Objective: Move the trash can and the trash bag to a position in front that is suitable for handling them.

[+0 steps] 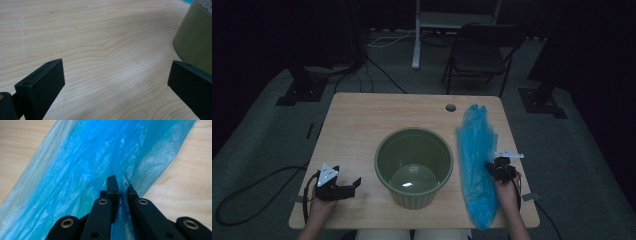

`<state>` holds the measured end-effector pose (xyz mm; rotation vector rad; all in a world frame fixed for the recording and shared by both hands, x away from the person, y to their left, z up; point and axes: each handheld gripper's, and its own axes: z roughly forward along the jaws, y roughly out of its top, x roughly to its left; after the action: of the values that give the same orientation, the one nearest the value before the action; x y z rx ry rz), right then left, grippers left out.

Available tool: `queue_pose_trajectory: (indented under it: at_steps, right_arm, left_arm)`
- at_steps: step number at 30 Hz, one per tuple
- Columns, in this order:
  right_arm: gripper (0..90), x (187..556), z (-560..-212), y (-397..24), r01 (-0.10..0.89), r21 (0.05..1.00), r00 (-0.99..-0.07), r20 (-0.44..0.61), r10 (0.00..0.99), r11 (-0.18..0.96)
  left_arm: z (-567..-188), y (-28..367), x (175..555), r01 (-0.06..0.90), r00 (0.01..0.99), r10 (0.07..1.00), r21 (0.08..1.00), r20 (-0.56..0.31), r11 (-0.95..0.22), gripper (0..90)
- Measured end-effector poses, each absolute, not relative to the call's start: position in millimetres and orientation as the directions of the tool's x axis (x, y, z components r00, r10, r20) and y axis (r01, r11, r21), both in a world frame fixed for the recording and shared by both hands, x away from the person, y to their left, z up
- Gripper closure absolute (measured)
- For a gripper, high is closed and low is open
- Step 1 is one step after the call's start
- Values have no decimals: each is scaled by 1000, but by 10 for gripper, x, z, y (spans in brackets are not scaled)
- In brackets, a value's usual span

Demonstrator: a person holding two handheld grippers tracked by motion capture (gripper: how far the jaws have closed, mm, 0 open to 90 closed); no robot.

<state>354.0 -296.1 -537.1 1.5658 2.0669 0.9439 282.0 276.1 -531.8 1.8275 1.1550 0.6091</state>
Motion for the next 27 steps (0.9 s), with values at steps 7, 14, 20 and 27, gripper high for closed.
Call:
queue_pose_trajectory:
  at_steps: [7,14,20,27]
  right_arm:
    - [883,3035,-5293,-2886,683,718,-326,136,936,133]
    - [855,2462,-5268,-2859,682,725,-315,169,934,99]
    - [629,2075,-5290,-2853,694,715,-299,181,937,83]
    - [325,1980,-5166,-3073,677,736,-254,263,931,-23]
  left_arm:
    - [-5306,2759,2800,463,446,894,865,-40,-192,15]
    - [-5301,2739,2795,458,453,891,866,-33,-200,15]
    - [-5296,2721,2787,455,453,891,868,-33,-199,15]
    - [-5293,2708,2793,454,457,889,869,-36,-198,15]
